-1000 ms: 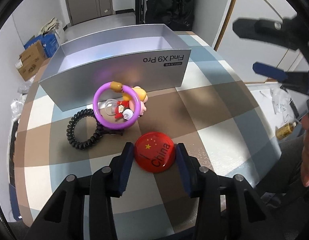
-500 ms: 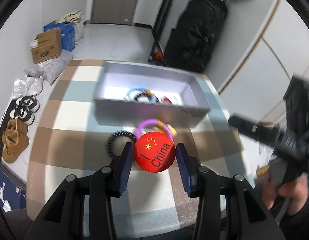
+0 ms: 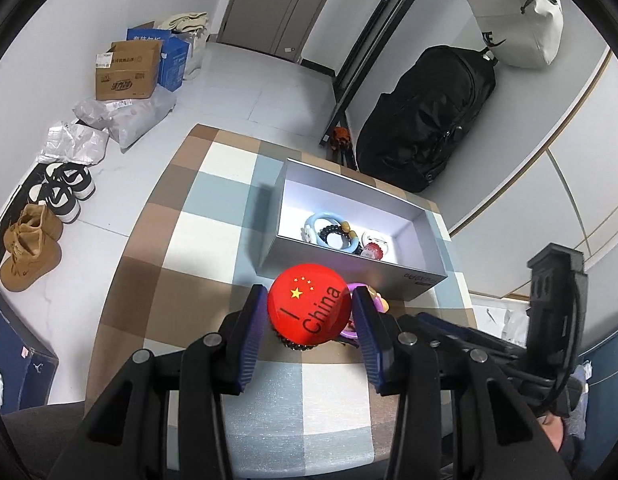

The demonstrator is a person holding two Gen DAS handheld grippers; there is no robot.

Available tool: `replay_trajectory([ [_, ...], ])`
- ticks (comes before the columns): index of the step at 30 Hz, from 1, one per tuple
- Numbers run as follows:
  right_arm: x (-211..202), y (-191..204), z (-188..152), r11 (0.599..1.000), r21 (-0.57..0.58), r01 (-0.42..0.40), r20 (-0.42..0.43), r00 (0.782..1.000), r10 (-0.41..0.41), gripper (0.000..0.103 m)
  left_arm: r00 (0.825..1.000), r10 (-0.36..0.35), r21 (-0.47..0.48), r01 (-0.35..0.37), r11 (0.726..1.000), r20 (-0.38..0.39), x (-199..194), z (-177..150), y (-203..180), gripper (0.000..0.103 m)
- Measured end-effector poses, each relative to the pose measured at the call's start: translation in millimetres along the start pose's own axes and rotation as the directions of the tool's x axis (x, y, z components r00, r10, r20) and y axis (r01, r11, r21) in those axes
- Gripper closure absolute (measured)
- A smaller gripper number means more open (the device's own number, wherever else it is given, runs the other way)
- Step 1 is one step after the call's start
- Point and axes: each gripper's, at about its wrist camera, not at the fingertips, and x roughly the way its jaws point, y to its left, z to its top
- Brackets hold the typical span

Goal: Organize jewelry
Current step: 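Grasp the red 'I China' badge with the left tool while the right tool grasps the purple ring, then carry the badge and ring into the silver box and open both tools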

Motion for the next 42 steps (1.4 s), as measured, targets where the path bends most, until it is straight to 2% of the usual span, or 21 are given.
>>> replay_trajectory([
  [3,8.0,9.3,-0.5,1.000,-0.016,0.002,-0.010,1.000,-0.002,0.056,1.000,0.005,0.000,-0.005,1.000,-0.007,-1.8,0.2,3.1,0.065],
  [6,15.7,15.1,0.9,0.999,-0.032,0.021,-0.014,1.000,-0.021,0.057,1.000,0.009,-0.008,-0.009,1.000,-0.019,0.0,1.8,7.6,0.065],
  [8,20.1,16.3,1.9,0.999,-0.034,0.032,-0.019,0.999,-0.033,0.065,1.000,0.020,-0.006,-0.020,1.000,-0.021,0.4,2.0,9.1,0.065],
  [12,26.6,17.3,3.6,0.997,-0.036,0.066,-0.021,0.998,-0.067,0.069,0.999,0.042,-0.015,-0.043,0.999,-0.020,1.1,1.6,12.6,0.065],
  [15,29.0,20.9,4.8,0.994,-0.051,0.096,-0.017,0.995,-0.097,0.087,0.999,0.047,-0.022,-0.047,0.999,-0.022,1.3,2.2,14.0,0.065],
  [18,29.0,22.1,4.8,0.992,-0.058,0.115,-0.013,0.993,-0.116,0.089,0.998,0.050,-0.025,-0.051,0.998,-0.026,2.8,2.4,13.8,0.065],
  [20,28.1,22.6,4.2,0.991,-0.062,0.115,-0.010,0.993,-0.116,0.096,0.998,0.050,-0.026,-0.050,0.998,-0.030,3.6,2.2,13.2,0.065],
  [26,22.5,20.3,3.3,0.990,-0.072,0.121,0.004,0.993,-0.121,0.097,0.998,0.052,-0.016,-0.052,0.998,-0.035,4.4,1.0,9.9,0.065],
  [35,3.8,27.2,6.5,0.994,-0.086,0.070,0.058,0.996,-0.065,0.097,0.998,0.061,-0.002,-0.061,0.998,-0.031,7.8,1.3,4.9,0.065],
  [42,-14.4,26.1,14.7,0.997,-0.076,0.030,0.114,0.993,-0.021,0.097,0.997,0.072,-0.008,-0.072,0.997,0.006,7.6,7.1,-0.6,0.065],
])
